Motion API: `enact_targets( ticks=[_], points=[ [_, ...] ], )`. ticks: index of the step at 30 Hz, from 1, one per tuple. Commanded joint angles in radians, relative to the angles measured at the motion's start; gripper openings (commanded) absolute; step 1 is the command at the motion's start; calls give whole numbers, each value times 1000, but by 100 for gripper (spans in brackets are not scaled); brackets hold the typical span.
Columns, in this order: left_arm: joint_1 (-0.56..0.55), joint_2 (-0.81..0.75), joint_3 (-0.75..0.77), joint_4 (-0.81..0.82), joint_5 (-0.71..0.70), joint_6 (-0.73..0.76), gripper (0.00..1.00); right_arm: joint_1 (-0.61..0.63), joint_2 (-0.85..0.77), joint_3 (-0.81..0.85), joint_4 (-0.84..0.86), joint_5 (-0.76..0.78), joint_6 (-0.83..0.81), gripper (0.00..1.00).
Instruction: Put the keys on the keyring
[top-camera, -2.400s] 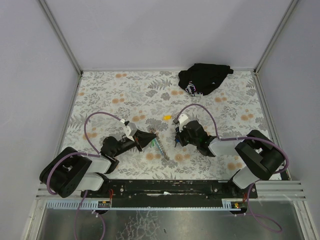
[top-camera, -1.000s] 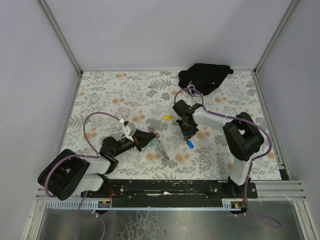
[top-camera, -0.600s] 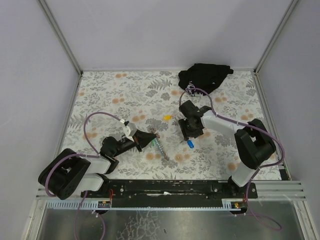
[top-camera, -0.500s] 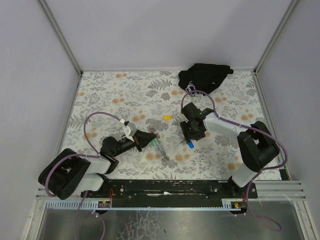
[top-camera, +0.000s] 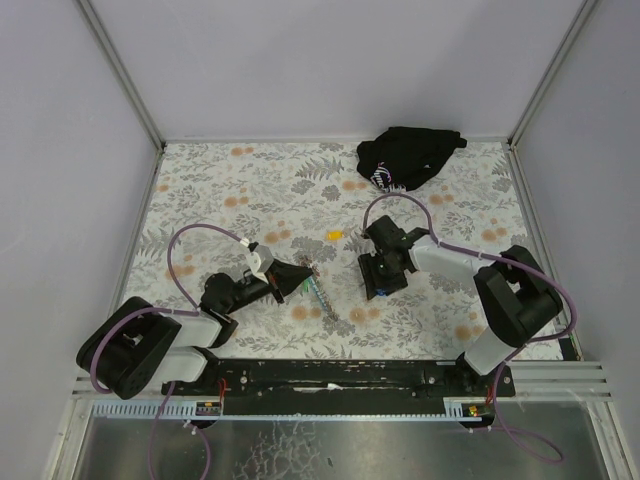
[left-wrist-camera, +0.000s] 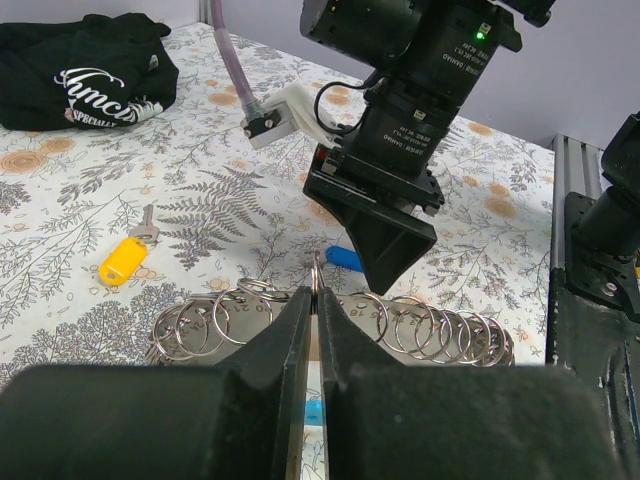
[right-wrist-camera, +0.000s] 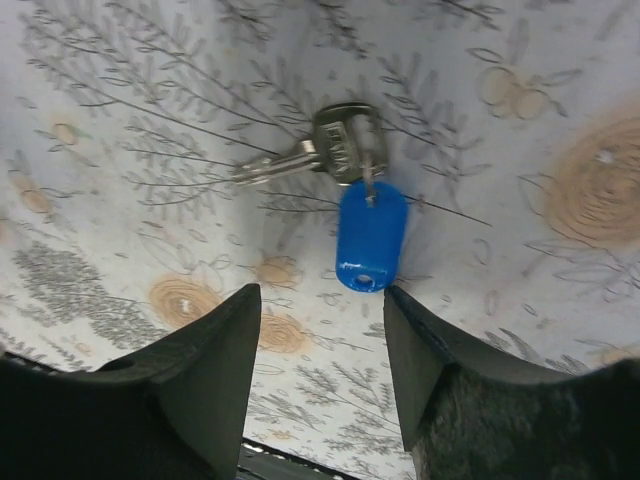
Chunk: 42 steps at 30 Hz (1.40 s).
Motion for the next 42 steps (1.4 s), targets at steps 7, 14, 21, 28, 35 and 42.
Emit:
enact_targets(
  ticks=[7, 14, 21, 28, 35, 42],
  points=[
    [6, -28, 9, 58, 8, 3, 3, 36, 139, 138, 157, -184, 5, 58],
    [7, -35, 6, 51, -1, 10, 3, 35, 150, 238, 143, -135, -63, 59],
    [7, -33, 6, 56, 0, 10, 3, 22, 54, 222, 47, 19, -135, 58],
    [7, -26, 8, 60, 5, 7, 3, -57, 48, 178, 23, 7, -144, 58],
    [7, -23, 9, 59, 3, 9, 3, -59, 8, 57, 64, -41, -94, 62],
    [7, -14, 13, 69, 10, 4, 3, -50, 15, -7, 142, -140, -53, 62]
  ],
)
